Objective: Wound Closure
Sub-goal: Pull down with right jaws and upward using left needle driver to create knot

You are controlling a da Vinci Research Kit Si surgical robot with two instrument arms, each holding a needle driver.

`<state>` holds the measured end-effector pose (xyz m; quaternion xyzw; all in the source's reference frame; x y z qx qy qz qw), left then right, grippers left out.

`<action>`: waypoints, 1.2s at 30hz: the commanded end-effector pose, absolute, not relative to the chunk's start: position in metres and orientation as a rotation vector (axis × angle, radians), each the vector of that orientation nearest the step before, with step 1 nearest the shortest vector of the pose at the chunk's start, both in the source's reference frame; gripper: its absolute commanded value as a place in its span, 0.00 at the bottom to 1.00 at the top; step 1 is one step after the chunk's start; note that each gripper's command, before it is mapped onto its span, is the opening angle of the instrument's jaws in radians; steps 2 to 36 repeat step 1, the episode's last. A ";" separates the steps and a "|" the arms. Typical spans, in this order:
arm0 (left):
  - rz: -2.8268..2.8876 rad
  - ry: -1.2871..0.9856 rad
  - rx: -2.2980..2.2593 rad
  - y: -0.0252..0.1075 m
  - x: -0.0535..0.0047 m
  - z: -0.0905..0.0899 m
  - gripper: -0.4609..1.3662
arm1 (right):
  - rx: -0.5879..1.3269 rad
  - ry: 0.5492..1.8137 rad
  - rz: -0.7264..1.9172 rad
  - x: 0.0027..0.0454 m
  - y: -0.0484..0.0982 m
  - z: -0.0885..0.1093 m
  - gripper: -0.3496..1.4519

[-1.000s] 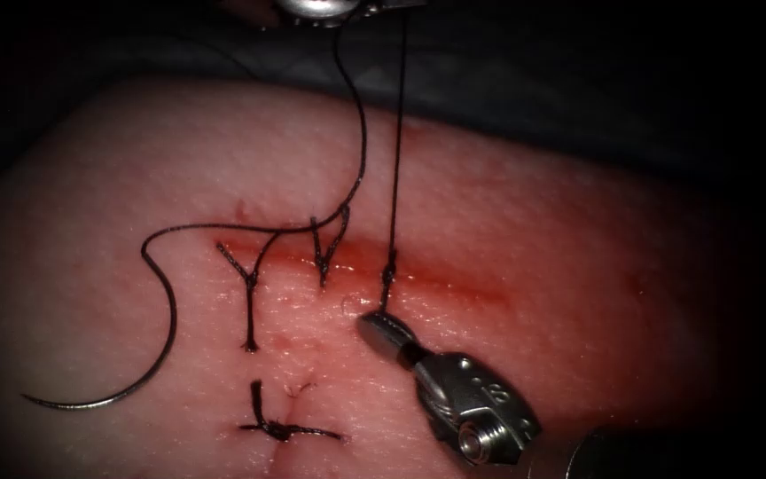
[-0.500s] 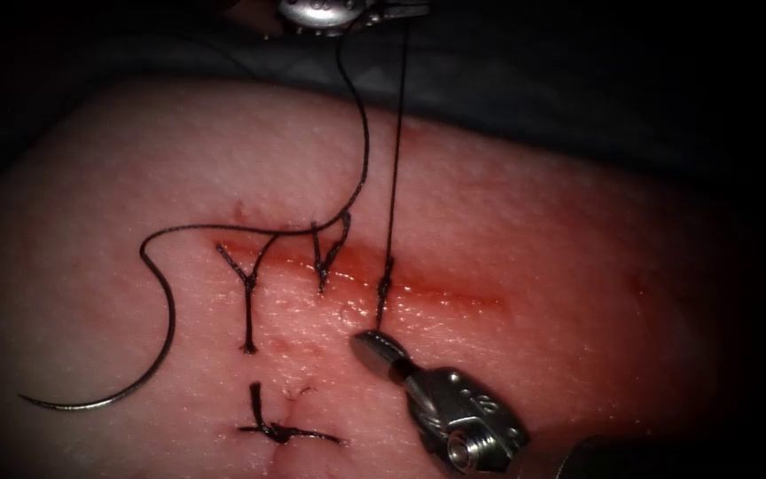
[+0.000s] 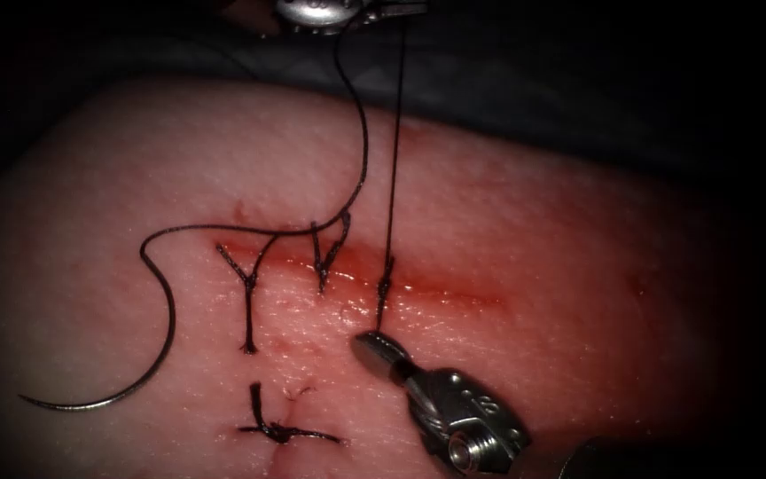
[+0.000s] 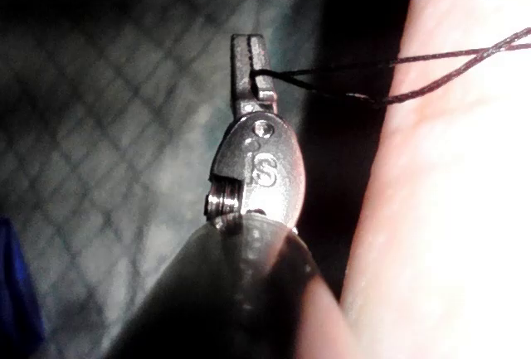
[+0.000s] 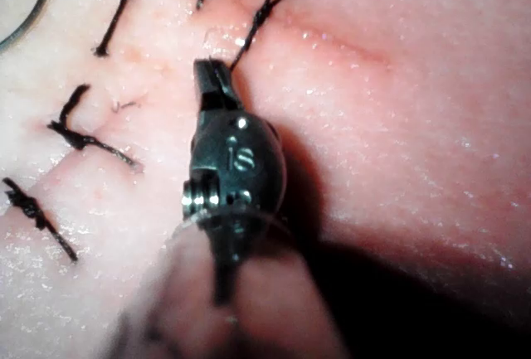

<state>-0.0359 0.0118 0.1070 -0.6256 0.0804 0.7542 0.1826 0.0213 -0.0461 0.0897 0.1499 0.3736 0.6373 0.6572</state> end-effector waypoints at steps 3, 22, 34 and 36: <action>2.131 0.219 -1.769 0.012 -0.0359 0.107 0.06 | 0.334 0.849 1.441 0.0213 -0.046 0.090 0.00; 2.131 0.219 -1.769 0.012 -0.0359 0.107 0.06 | 0.334 0.849 1.441 0.0213 -0.046 0.090 0.00; 2.131 0.219 -1.769 0.012 -0.0359 0.107 0.06 | 0.334 0.849 1.441 0.0213 -0.046 0.090 0.00; 2.131 0.219 -1.769 0.012 -0.0359 0.107 0.06 | 0.334 0.849 1.441 0.0213 -0.046 0.090 0.00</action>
